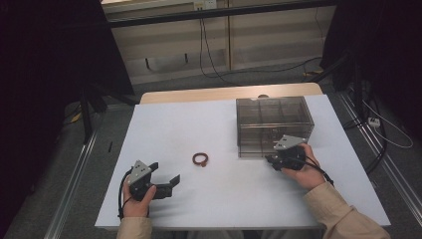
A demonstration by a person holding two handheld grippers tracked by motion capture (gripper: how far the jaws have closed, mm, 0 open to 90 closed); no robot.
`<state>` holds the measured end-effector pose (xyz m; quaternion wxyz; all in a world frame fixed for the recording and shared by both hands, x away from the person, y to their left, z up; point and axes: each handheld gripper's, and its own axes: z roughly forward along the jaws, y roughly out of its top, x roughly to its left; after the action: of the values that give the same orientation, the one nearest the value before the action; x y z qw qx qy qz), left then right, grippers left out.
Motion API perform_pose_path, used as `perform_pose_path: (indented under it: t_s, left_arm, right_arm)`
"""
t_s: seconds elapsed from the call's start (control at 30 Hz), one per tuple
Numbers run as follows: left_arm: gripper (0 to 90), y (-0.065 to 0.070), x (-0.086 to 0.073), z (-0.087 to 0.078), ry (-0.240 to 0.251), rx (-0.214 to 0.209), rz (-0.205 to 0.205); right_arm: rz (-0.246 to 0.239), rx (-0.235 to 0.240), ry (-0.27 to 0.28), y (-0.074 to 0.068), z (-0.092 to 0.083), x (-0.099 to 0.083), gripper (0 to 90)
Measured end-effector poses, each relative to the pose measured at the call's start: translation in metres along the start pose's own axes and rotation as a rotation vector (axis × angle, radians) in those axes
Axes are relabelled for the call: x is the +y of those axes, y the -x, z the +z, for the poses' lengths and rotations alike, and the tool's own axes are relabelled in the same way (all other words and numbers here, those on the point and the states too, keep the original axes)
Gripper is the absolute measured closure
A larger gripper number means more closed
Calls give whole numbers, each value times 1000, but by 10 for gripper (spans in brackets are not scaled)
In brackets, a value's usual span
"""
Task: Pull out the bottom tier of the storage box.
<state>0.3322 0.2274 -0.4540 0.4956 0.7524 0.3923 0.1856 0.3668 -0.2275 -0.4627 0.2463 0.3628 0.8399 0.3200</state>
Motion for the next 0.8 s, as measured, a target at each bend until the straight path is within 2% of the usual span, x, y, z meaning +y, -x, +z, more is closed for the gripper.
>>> perform_pose_path:
  t_s: [0.07,0.8]
  left_arm:
    - [33,0,0,0,0,0,0]
    - [33,0,1,-1,1,1,-2]
  right_arm:
    - [-16,1,0,-2,-1,-1,511]
    - [-25,26,-3,-11,-14,-7,528]
